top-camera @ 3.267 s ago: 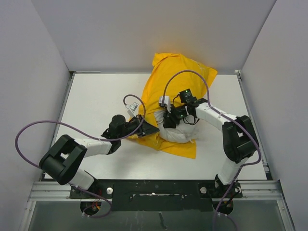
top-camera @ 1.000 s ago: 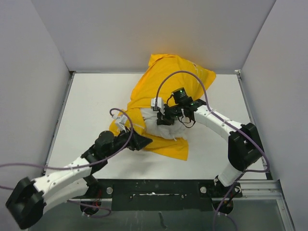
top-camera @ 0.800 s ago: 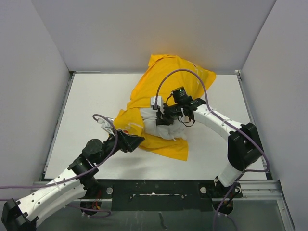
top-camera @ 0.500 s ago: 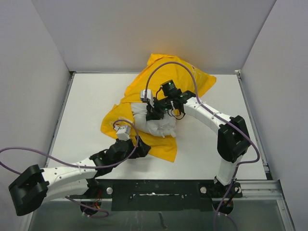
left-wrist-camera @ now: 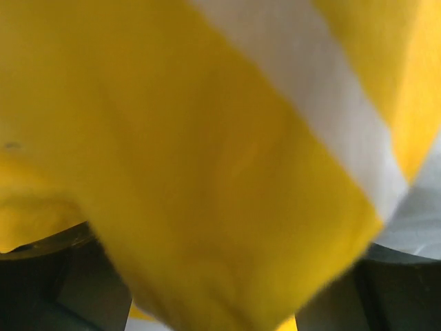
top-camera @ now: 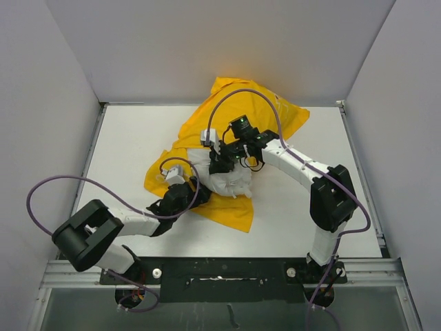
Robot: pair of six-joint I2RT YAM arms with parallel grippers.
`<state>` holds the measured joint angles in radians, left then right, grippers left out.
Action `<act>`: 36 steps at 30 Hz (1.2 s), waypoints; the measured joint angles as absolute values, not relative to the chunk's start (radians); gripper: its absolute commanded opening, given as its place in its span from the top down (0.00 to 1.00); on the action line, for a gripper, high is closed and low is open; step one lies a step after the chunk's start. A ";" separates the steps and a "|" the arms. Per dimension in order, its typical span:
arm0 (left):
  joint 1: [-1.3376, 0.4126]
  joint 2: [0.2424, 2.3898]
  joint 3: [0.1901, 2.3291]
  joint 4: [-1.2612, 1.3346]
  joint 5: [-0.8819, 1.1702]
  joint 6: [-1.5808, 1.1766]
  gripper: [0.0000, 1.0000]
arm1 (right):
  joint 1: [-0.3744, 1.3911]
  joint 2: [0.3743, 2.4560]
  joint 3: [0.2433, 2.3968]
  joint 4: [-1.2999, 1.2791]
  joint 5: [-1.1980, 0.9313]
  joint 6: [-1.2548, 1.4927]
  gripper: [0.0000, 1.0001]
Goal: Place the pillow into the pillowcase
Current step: Stuff the pillow into the pillowcase.
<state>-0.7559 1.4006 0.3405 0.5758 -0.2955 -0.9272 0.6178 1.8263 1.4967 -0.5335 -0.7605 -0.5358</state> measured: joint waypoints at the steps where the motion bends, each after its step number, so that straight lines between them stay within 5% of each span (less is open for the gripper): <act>1: -0.752 1.429 0.351 0.602 -0.287 -0.937 0.45 | 0.618 1.825 1.497 -0.533 -0.759 -0.533 0.97; 3: -0.746 1.477 0.363 0.659 -0.273 -0.953 0.64 | 0.618 1.823 1.497 -0.533 -0.754 -0.530 0.97; 5: -0.738 1.525 0.364 0.723 -0.252 -0.968 0.95 | 0.618 1.823 1.497 -0.535 -0.751 -0.529 0.97; 6: -0.732 1.544 0.364 0.751 -0.237 -0.972 1.00 | 0.618 1.823 1.497 -0.536 -0.748 -0.525 0.97; 17: -0.641 1.547 0.337 0.949 0.129 -0.938 1.00 | 0.628 1.825 1.579 -0.579 -0.566 -0.542 1.00; 24: -0.637 1.278 0.368 0.844 0.483 -0.963 1.00 | 0.654 1.884 1.669 -0.562 -0.382 -0.559 1.00; 31: -0.636 1.116 0.381 0.684 0.552 -0.986 1.00 | 0.678 1.909 1.590 -0.465 -0.365 -0.558 1.00; 36: -0.636 1.089 0.336 0.654 0.563 -0.995 1.00 | 0.672 1.912 1.492 -0.466 -0.593 -0.598 0.59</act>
